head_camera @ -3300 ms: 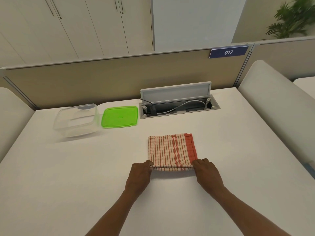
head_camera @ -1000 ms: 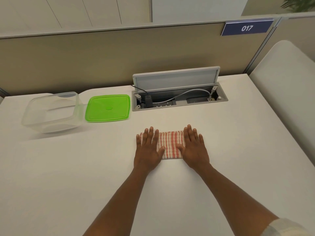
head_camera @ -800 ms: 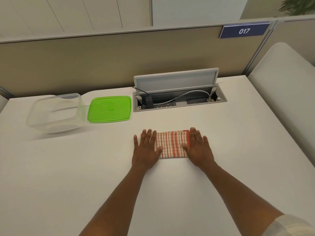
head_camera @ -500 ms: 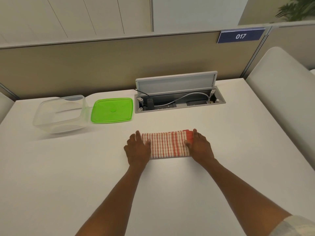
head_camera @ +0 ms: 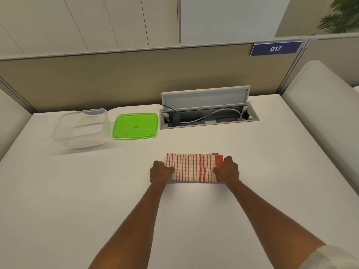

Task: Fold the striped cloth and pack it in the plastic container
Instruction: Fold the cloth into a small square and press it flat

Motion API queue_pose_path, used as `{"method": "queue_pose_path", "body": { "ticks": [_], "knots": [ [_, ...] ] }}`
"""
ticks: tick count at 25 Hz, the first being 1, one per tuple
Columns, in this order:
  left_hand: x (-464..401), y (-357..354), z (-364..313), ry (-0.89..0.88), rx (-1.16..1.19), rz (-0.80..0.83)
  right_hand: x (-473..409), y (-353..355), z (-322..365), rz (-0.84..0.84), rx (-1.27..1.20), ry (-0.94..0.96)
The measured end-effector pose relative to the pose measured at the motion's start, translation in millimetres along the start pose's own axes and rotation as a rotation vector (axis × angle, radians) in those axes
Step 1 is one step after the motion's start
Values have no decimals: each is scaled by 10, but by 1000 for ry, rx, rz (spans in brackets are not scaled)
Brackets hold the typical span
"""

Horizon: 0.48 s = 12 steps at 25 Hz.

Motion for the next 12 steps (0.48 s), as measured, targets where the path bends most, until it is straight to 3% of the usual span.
{"method": "queue_pose_path", "body": {
  "ticks": [7,12],
  "knots": [
    [70,-51,126,-7,66,93,87,-30,-91,129,-13,0],
    [175,-38,66,-86,26,73,197,15,-18,129,-64,57]
  ]
}}
Point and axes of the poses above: each hand's wrist, its own x-axis away from the middle knuckle, its own y-axis out of the back of the hand, z = x × y, the point moved 8 cm from there along -x, towards the middle knuckle, and after that the axes turned 11 degrees about z, right-handed, at the moved point
